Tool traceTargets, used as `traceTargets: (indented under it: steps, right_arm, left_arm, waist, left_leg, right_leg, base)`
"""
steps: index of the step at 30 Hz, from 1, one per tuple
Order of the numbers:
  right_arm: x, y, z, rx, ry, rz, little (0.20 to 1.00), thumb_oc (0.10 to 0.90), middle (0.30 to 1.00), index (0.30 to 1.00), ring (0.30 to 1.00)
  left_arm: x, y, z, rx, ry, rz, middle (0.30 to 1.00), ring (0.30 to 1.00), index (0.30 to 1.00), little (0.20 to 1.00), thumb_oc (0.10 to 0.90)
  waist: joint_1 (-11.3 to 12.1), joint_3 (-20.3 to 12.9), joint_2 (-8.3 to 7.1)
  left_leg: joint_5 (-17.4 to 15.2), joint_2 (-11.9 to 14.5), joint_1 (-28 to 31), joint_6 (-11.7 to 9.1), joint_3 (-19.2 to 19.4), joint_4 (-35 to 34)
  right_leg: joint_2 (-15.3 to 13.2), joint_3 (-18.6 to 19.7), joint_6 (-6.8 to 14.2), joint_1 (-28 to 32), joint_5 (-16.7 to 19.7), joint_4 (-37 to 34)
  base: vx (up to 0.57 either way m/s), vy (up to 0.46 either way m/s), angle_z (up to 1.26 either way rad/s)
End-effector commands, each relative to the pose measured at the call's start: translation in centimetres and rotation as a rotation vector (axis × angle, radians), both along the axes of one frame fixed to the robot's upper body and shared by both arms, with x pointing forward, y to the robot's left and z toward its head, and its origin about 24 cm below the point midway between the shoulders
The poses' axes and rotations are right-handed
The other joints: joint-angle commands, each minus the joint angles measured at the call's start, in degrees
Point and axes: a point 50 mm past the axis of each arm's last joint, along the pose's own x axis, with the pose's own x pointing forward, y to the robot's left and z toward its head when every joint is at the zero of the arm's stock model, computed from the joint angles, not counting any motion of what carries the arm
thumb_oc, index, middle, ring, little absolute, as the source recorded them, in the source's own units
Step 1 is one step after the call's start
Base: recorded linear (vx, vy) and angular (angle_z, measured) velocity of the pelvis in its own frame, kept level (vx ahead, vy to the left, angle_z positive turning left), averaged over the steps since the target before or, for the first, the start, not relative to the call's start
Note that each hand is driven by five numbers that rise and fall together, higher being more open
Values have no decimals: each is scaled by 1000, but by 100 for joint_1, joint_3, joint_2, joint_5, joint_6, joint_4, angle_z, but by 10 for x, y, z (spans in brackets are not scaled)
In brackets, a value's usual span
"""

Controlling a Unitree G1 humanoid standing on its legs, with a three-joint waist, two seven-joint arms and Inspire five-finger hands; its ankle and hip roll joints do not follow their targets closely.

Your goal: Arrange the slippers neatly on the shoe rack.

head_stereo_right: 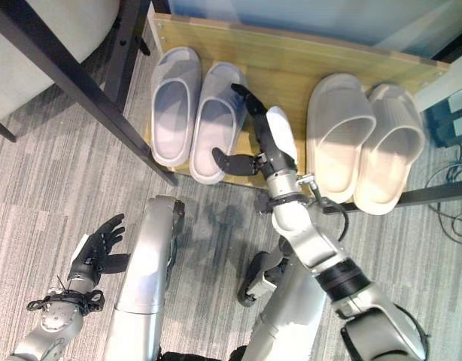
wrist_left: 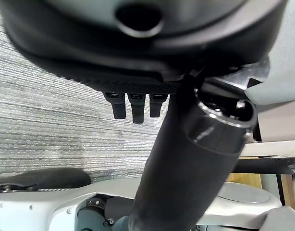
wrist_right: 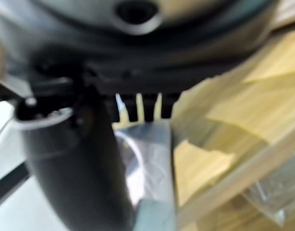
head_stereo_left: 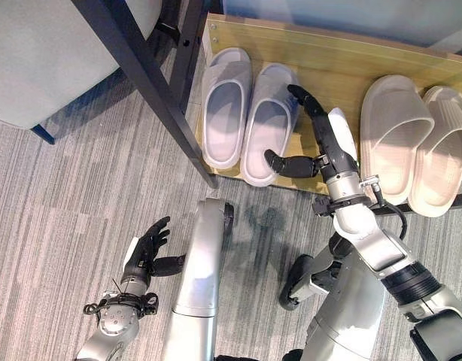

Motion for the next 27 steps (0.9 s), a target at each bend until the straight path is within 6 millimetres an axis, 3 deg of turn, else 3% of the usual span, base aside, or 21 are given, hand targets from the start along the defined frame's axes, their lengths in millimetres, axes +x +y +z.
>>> traceTargets:
  steps: [1, 20, 27]
  right_arm:
    - [0, 15, 59, -20, -282, 19, 900, 800, 900, 900, 900]
    - [22, 25, 86, -159, -399, -125, 900, 800, 900, 900, 900]
    - [30, 23, 87, -191, -398, -172, 900, 800, 900, 900, 900]
  left_arm:
    - [11, -30, 12, -45, -99, -89, 900, 900, 900, 900, 800]
    - [10, -34, 10, -53, -92, -113, 900, 900, 900, 900, 800]
    - [10, -35, 8, -58, -88, -116, 900, 900, 900, 900, 800]
  waist:
    - [199, -221, 160]
    - [401, -221, 396]
    - [446, -221, 444]
  left_leg:
    - [-122, -247, -424, 41, 235, -569]
    - [-96, -359, -424, 6, 106, -539]
    - [-90, -374, -424, 6, 89, -538]
  right_leg:
    - [-157, -82, -370, 258, -70, 443]
    - [-204, -185, -393, 382, -71, 442]
    - [-215, -207, -396, 423, -71, 433]
  base:
    - [0, 0, 0]
    - [0, 0, 0]
    - [1, 1, 0]
